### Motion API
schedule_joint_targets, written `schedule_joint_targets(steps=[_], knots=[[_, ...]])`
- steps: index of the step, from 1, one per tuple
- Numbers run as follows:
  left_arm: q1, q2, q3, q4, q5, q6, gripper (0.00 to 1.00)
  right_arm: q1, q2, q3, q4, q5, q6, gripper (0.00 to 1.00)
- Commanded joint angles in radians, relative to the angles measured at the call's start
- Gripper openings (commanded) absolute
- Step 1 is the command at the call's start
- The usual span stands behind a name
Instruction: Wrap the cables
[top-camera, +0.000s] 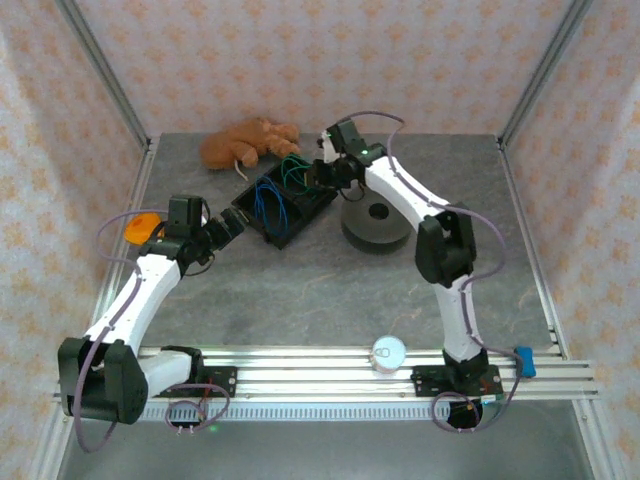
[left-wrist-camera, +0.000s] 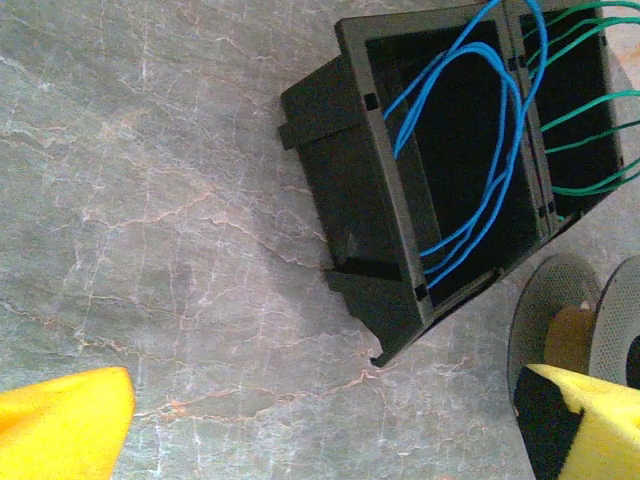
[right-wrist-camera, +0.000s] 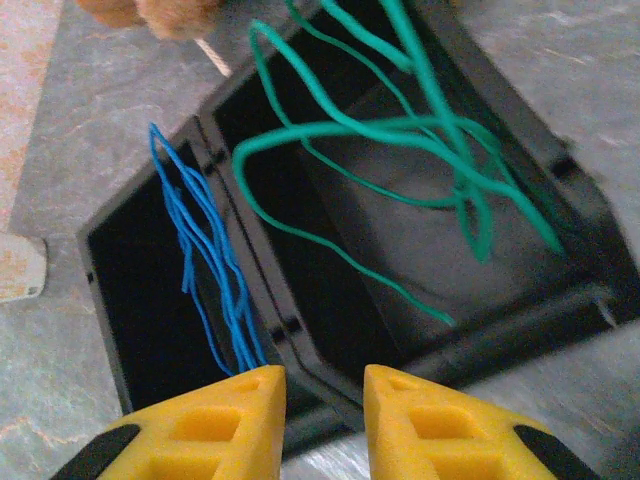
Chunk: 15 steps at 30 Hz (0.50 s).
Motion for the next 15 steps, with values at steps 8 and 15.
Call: schedule_joint_targets(steps=[8, 15], knots=[[0.012, 0.034, 0.011, 0.041, 0.051, 0.033, 0.99, 0.079, 0.148, 0.160, 0.131, 0.197, 0.275, 0.38], [0.020, 0.017, -0.008, 0.054, 0.058, 0.016, 0.99, 0.086, 0.221, 0.203, 0.251, 0.239, 0.395, 0.39]])
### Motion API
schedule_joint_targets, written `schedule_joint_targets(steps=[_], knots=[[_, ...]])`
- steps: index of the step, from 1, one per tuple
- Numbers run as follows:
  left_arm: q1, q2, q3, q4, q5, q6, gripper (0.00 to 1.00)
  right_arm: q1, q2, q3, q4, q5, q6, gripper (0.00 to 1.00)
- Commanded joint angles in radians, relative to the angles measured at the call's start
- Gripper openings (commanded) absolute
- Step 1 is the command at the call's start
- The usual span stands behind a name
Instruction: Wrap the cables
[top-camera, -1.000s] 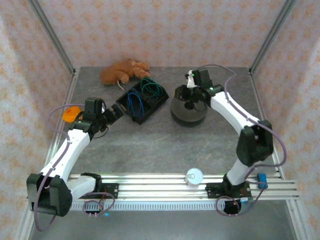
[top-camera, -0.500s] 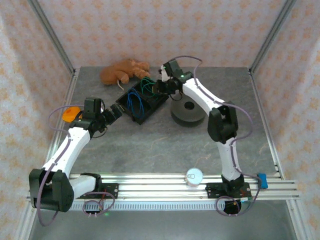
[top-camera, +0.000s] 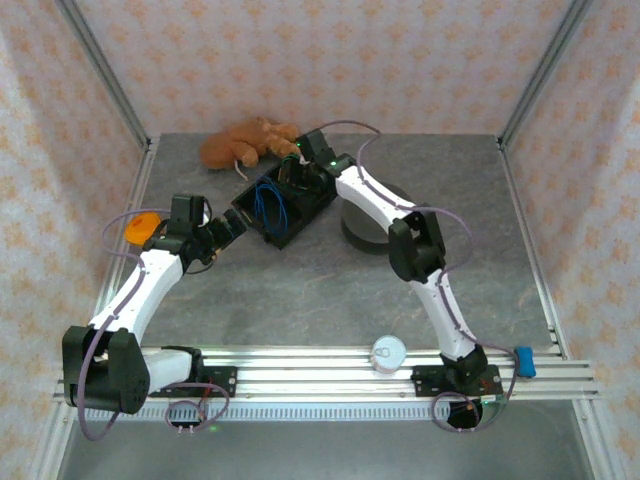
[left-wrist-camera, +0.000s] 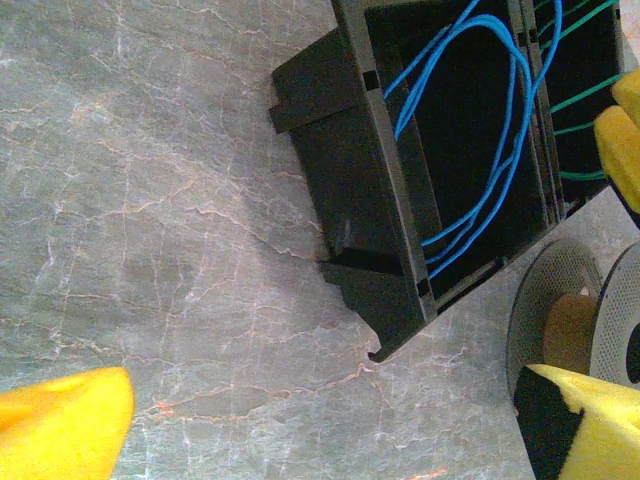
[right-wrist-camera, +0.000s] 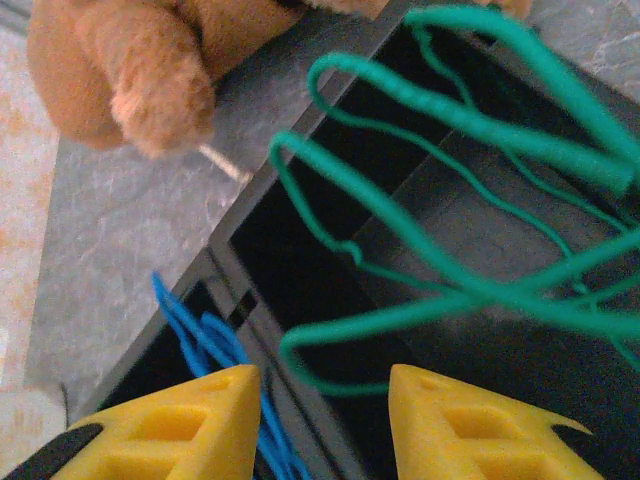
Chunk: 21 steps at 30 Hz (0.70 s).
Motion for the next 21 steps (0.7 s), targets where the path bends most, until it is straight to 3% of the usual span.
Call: schedule_joint_targets(steps=[1, 9, 21], knots=[[0.014, -0.022, -0.015, 0.042, 0.018, 0.003, 0.99, -0.002, 0.036, 0.062, 0.082, 0.075, 0.087, 0.39], [0.018, -0.037, -0.039, 0.059, 0.032, -0.006, 0.99, 0.000, 0.111, 0.165, 0.082, 0.107, 0.126, 0.37], [0.021, -0.117, -0.042, 0.045, 0.042, 0.002, 0.99, 0.003, 0.073, 0.168, 0.042, 0.130, 0.126, 0.05]])
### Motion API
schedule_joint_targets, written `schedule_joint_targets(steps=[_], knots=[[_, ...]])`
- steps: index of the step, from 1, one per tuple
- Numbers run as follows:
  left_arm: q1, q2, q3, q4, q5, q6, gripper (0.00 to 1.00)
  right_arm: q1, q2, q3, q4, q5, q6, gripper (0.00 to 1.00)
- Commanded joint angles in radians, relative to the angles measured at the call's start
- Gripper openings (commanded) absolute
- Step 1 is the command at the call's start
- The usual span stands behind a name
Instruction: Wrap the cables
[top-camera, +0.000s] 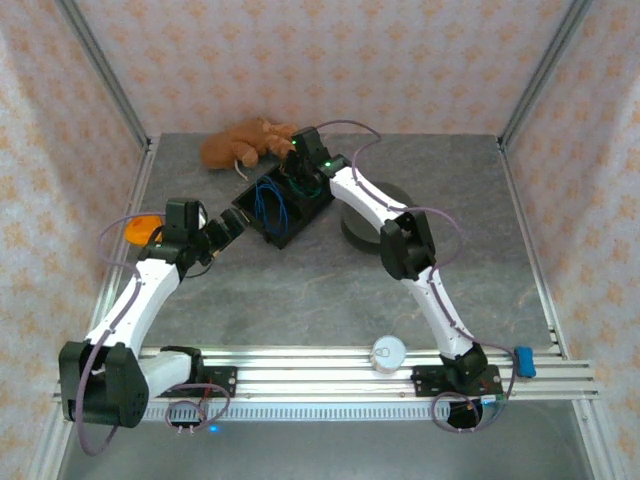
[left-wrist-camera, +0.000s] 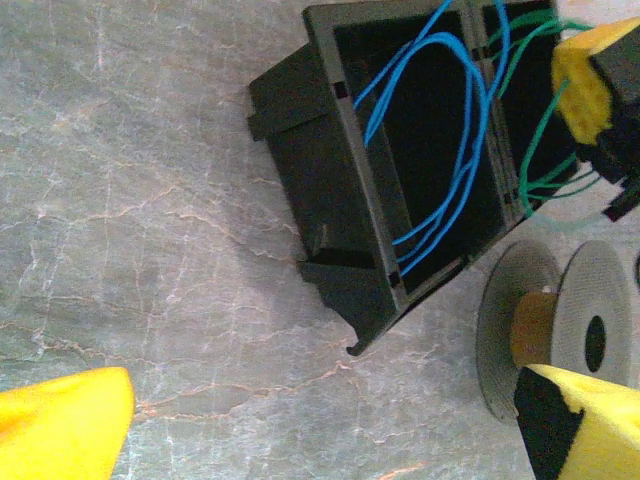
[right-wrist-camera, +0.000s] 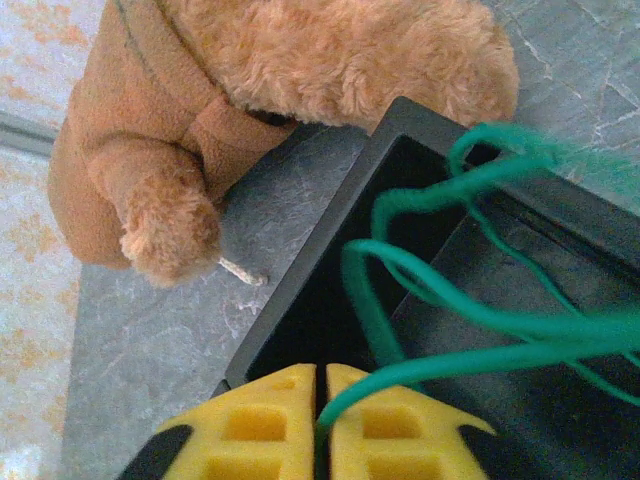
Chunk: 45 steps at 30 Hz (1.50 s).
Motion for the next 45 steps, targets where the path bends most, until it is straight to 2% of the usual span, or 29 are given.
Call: schedule_joint_targets(steps=[1, 3, 9, 17, 21, 26, 31, 33, 38, 40, 45], knots=[[0.008, -0.043, 0.005, 0.001, 0.011, 0.014, 0.99, 0.003, -0.040, 0.033, -0.023, 0.035, -0.006, 0.03], [0.008, -0.064, 0.008, -0.009, 0.014, 0.030, 0.99, 0.008, -0.065, 0.032, -0.035, 0.040, -0.018, 0.00], [0.009, -0.147, 0.019, -0.064, -0.023, 0.040, 0.99, 0.015, -0.140, 0.048, -0.061, 0.030, -0.053, 0.00], [0.010, -0.266, 0.005, -0.058, -0.049, 0.033, 0.99, 0.014, -0.220, 0.083, -0.078, -0.082, -0.021, 0.00], [0.015, -0.289, 0.013, -0.059, -0.043, 0.032, 0.99, 0.014, -0.231, 0.142, -0.124, -0.221, 0.015, 0.00], [0.042, -0.276, 0.069, -0.091, 0.017, 0.041, 0.99, 0.014, -0.244, 0.236, -0.224, -0.463, 0.042, 0.00], [0.084, -0.263, 0.112, -0.071, 0.101, 0.032, 0.99, 0.014, -0.312, 0.209, -0.249, -0.724, 0.055, 0.00], [0.109, -0.253, 0.116, -0.035, 0.155, 0.017, 0.98, 0.015, -0.351, 0.170, -0.239, -0.807, 0.073, 0.00], [0.180, -0.213, 0.086, 0.127, 0.303, -0.085, 0.83, 0.020, -0.448, 0.102, -0.223, -0.921, 0.087, 0.00], [0.206, -0.192, 0.059, 0.242, 0.372, -0.159, 0.77, 0.020, -0.478, 0.083, -0.223, -0.961, 0.097, 0.00], [0.216, -0.129, 0.022, 0.498, 0.464, -0.297, 0.74, 0.019, -0.528, 0.043, -0.218, -1.025, 0.112, 0.00]])
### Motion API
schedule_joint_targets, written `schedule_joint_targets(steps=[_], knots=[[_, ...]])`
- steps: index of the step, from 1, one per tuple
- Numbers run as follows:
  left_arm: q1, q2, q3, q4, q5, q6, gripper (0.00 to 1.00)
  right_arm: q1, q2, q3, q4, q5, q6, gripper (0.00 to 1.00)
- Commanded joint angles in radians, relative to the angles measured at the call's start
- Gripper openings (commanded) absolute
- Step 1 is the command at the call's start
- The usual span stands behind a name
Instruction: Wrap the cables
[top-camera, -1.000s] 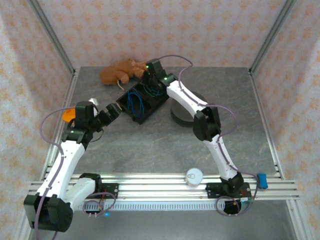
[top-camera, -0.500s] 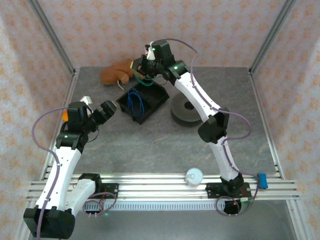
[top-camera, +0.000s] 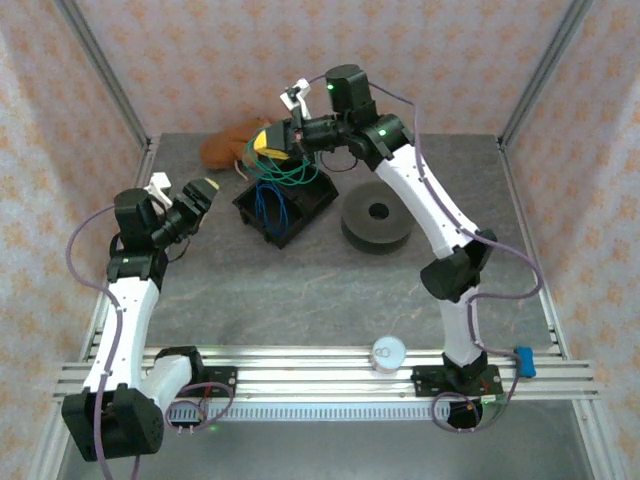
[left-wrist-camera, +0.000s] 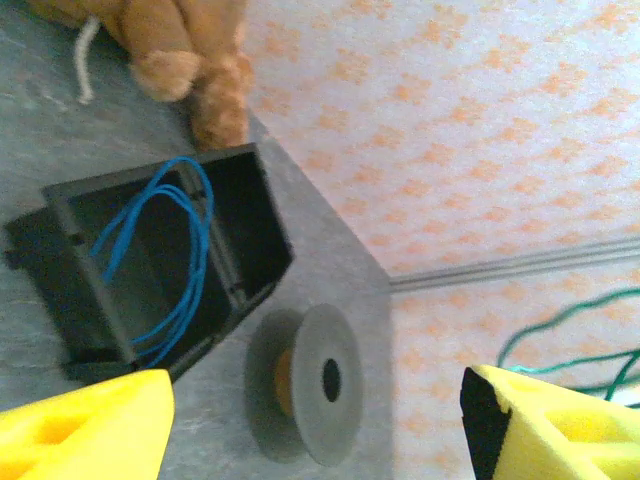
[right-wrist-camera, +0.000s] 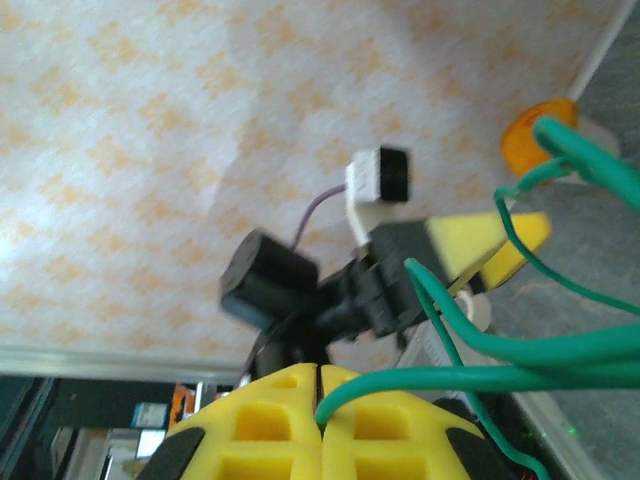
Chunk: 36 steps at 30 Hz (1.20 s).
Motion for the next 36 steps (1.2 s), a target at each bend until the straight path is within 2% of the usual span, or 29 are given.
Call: schedule_joint_targets(steps=[1, 6, 10, 15, 18, 28, 36], knots=[[0.006, 0.032, -0.032, 0.291, 0.128, -0.148, 0.74, 0.006, -0.050, -0.026, 0.025, -0.104, 0.021, 0.00], [-0.001, 0.052, -0.075, 0.493, 0.173, -0.240, 0.74, 0.005, -0.064, -0.032, 0.036, -0.131, 0.041, 0.00], [-0.026, 0.039, -0.089, 0.500, 0.163, -0.194, 0.76, 0.007, -0.067, -0.032, 0.058, -0.144, 0.086, 0.00], [-0.110, 0.047, -0.101, 0.527, 0.132, -0.093, 0.74, 0.005, -0.057, -0.032, 0.109, -0.161, 0.194, 0.00], [-0.141, 0.061, -0.108, 0.540, 0.111, -0.051, 0.78, 0.007, -0.051, -0.021, 0.121, -0.173, 0.234, 0.00], [-0.161, 0.120, -0.138, 0.727, 0.130, -0.090, 0.84, 0.007, -0.081, -0.045, 0.081, -0.168, 0.224, 0.00], [-0.186, 0.147, -0.158, 0.864, 0.164, -0.102, 0.83, 0.019, -0.084, -0.062, 0.078, -0.169, 0.228, 0.00]])
